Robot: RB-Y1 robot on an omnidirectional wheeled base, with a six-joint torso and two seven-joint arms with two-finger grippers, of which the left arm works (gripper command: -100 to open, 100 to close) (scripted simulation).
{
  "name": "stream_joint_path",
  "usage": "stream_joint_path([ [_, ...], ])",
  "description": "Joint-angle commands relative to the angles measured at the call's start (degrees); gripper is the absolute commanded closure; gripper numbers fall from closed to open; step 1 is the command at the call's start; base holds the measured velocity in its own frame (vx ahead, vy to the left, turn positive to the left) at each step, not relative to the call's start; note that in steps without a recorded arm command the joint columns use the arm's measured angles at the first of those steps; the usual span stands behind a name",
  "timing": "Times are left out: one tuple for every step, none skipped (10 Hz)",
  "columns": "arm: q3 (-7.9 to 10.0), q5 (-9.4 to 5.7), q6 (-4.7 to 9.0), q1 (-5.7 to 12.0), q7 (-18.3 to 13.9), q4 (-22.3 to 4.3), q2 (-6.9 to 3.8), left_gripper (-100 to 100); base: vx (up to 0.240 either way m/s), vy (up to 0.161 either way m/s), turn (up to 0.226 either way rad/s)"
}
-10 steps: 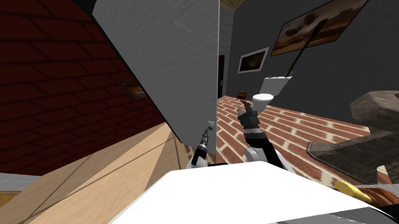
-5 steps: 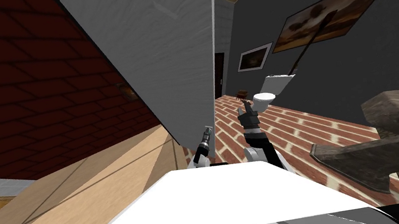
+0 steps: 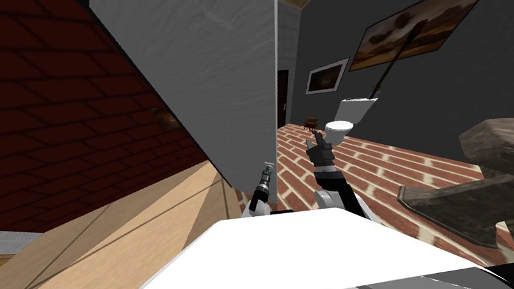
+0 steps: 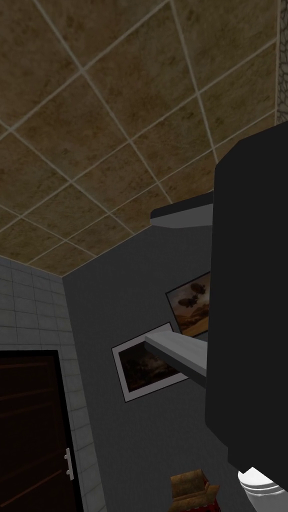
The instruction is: Push the door open
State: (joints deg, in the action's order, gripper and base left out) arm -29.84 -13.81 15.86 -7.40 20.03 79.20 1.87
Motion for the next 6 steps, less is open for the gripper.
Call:
stream_joint_path([
  [-0.84,-0.18,0.34,-1.04,0.52,0.62,-1.59,100,0.106,-0.05,0.203],
  [-1.23,-0.26,0.49,-1.52,0.75,0.91,-2.1,100,0.201,-0.116,0.22],
  [-1.66,-0.35,0.66,-2.06,1.02,1.23,-2.54,100,0.214,-0.122,0.222],
  [-2.38,-0.5,0.95,-2.95,1.46,1.76,-3.01,100,0.226,-0.147,0.233],
  [-2.88,-0.61,1.15,-3.57,1.77,2.13,-3.17,100,0.189,-0.125,0.198],
  [-3.39,-0.72,1.36,-4.21,2.08,2.51,-3.19,100,0.19,-0.104,0.182],
])
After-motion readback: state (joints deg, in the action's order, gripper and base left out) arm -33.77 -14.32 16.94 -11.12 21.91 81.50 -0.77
